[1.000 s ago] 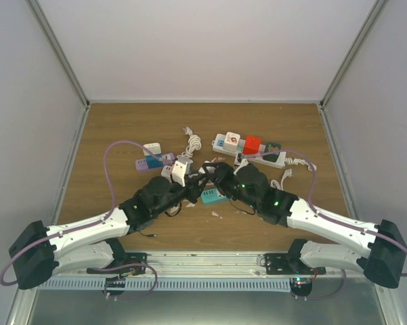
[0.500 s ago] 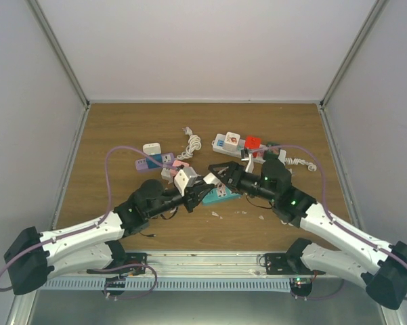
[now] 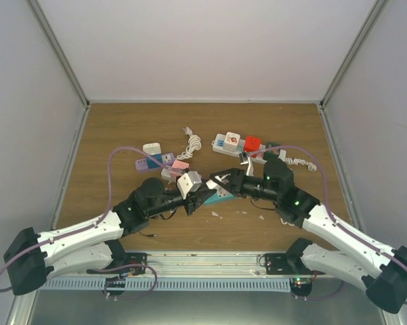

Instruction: Insert the plug

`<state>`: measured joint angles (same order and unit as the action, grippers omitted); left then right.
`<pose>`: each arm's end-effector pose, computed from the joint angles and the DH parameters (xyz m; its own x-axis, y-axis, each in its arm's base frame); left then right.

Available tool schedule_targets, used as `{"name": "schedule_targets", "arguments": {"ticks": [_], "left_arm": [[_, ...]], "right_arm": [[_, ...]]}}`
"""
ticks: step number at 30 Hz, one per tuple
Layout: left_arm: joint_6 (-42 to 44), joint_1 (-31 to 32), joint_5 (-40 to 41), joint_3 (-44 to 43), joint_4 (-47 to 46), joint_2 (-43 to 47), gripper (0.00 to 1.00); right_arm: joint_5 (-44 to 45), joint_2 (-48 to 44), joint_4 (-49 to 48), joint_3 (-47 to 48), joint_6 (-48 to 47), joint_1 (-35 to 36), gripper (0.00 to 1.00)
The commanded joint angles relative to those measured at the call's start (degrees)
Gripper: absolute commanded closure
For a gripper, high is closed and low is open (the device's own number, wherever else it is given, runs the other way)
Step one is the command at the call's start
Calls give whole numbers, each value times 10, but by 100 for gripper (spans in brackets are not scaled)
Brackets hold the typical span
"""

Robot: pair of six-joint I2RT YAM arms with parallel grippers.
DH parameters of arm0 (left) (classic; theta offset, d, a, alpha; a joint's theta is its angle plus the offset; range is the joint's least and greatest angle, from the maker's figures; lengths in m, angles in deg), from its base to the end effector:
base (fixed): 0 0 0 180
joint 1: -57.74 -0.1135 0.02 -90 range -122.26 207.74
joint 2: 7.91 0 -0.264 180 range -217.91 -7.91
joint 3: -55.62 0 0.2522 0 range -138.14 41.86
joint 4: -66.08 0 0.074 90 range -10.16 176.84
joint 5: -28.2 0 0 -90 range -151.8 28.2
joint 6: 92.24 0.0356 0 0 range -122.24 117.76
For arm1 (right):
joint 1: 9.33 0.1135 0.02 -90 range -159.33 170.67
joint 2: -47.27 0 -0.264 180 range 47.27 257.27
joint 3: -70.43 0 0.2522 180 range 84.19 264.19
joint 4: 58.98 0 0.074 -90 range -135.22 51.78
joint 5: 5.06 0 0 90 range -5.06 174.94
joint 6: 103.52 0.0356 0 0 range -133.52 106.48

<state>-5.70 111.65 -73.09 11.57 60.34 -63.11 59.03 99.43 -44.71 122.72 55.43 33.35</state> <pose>0.1270 -0.1861 0.2712 -0.1102 0.0507 -0.9926 0.9023 0.4240 -0.0785 0.1461 0.1559 0.2967 -0.9243 0.2896 -0.2487 -0.1633 0.2889 0.9433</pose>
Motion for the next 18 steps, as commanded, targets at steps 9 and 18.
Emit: {"name": "schedule_targets", "arguments": {"ticks": [9, 18], "left_arm": [[-208, -3, 186, -95, 277, 52, 39], [-236, -3, 276, -131, 473, 193, 25]], "right_arm": [[250, -9, 143, 52, -298, -2, 73], [421, 69, 153, 69, -429, -3, 72]]}}
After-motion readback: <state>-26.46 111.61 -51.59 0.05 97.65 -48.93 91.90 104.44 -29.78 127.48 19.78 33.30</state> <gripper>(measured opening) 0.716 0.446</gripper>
